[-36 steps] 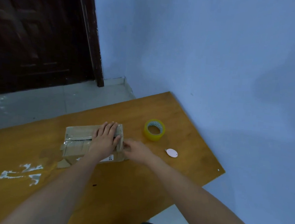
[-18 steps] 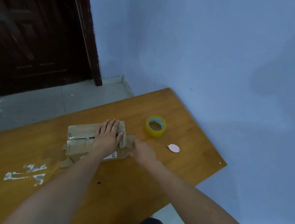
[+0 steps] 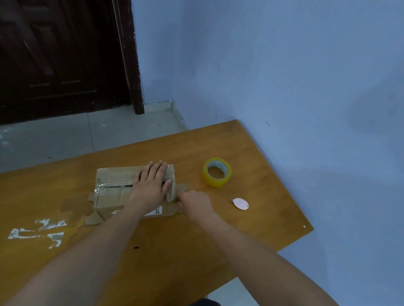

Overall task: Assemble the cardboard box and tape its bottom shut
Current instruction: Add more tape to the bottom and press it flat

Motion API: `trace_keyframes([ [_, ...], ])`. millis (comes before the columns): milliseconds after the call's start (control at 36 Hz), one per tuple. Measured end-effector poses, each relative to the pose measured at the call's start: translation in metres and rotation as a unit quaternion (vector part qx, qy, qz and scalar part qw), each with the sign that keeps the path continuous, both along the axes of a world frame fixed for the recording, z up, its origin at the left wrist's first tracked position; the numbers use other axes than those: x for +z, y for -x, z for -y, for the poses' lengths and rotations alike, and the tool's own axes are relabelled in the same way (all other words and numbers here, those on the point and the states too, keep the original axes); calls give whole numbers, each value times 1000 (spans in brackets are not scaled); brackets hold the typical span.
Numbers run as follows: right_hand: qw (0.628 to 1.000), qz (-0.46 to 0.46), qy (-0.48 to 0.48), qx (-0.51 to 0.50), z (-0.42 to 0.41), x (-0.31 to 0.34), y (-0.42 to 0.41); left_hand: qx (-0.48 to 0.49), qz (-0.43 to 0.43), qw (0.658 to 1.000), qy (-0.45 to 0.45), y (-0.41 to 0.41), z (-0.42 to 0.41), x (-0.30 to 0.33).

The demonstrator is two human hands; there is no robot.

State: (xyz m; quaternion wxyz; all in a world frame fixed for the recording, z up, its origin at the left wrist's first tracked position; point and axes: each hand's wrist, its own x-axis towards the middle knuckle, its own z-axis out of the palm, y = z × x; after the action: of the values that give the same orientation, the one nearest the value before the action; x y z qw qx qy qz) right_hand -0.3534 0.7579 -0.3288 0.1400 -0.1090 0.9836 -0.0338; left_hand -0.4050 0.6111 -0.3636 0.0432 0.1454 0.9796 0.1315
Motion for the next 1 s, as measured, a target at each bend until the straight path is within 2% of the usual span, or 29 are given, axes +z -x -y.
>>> trace_keyframes([
  [194, 994, -9, -60, 95, -6, 5, 4, -3, 1, 1000, 5, 0, 1, -1],
  [361, 983, -24, -70, 170, -14, 6, 9, -1, 3, 1000, 4, 1, 0, -1],
  [556, 997, 15, 5, 75, -13, -3, 8, 1, 2, 1000, 7, 2, 1, -2],
  [889, 996, -24, 0, 89, -12, 2, 14, 2, 2, 1000, 6, 1, 1, -1],
  [1000, 991, -44, -3, 123, -15, 8, 21, 3, 0, 1000, 0, 0, 2, 0],
])
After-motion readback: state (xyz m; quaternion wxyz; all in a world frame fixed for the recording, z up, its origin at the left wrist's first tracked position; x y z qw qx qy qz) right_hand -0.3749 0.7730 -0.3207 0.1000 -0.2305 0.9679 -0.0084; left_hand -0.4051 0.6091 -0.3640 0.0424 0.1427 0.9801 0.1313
